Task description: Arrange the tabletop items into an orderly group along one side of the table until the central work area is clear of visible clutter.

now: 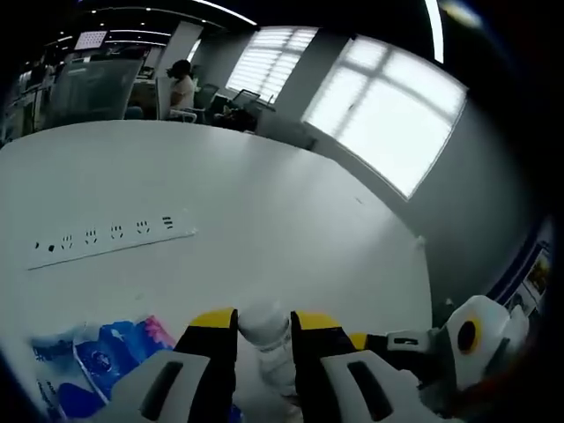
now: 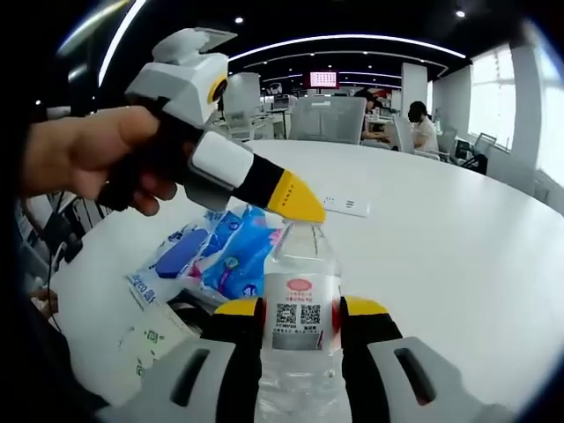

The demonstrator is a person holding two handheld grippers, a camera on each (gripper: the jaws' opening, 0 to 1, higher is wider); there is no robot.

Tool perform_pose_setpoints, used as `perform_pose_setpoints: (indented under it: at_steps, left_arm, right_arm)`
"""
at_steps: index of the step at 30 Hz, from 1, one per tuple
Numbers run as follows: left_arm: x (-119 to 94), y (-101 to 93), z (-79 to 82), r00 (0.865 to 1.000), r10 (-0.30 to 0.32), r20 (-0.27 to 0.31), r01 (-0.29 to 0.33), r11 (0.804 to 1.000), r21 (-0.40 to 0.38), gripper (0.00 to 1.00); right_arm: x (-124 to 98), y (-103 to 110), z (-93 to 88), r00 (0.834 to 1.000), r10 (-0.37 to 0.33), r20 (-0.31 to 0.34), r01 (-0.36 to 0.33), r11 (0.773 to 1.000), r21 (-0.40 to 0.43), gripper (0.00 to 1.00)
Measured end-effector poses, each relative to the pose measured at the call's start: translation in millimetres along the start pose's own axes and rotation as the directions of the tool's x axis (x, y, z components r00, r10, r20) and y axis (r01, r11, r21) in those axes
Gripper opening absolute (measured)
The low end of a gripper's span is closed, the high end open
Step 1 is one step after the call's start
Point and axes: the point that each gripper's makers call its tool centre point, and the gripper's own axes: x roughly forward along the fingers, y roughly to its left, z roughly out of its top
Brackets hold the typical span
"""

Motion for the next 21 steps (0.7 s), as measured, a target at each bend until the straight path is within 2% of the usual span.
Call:
perform_pose_setpoints:
  at_steps: [3,5,7,8,10,11,12,18,21]
  left_arm:
    - [-8,-16.5,3.1,1.000,0.004,0.026,-0.006,0.997,0.073,0.21]
    - [-14,-28.6,5.5,0.999,-0.002,0.049,-0.003,0.996,0.094,0.21]
    - [-19,-36.3,6.6,0.998,-0.009,0.063,0.003,0.995,0.097,0.19]
    - [-22,-46.6,7.5,0.997,-0.037,0.074,0.031,0.996,0.083,0.19]
    - [-25,-51.3,9.0,0.996,-0.032,0.087,0.023,0.995,0.098,0.18]
    - [-27,-55.4,9.8,0.996,-0.034,0.088,0.020,0.988,0.155,0.19]
    - [-30,-61.1,8.6,0.996,-0.030,0.087,0.013,0.984,0.180,0.19]
    - [-43,-80.8,1.6,0.994,-0.044,0.098,0.020,0.972,0.233,0.19]
    - [-48,-90.7,-2.6,0.993,-0.049,0.110,0.016,0.959,0.282,0.19]
  right_arm:
    - [-11,-1,-0.3,1.000,-0.019,0.017,0.020,1.000,-0.005,0.28]
    - [-18,-1,-0.1,0.999,-0.036,0.031,0.036,0.999,-0.005,0.28]
    - [-23,-2,0.0,0.998,-0.047,0.039,0.047,0.999,-0.003,0.28]
    - [-28,-1,1.2,0.997,-0.054,0.050,0.054,0.999,-0.005,0.28]
    - [-33,-1,-0.1,0.997,-0.063,0.052,0.063,0.998,-0.003,0.28]
    - [-37,0,-0.6,0.996,-0.067,0.053,0.068,0.998,-0.002,0.28]
    - [-40,1,-1.2,0.996,-0.071,0.056,0.071,0.997,-0.004,0.28]
    - [-54,5,-5.5,0.995,-0.082,0.063,0.083,0.997,-0.011,0.28]
    - [-63,8,-9.1,0.994,-0.089,0.066,0.090,0.996,-0.013,0.28]
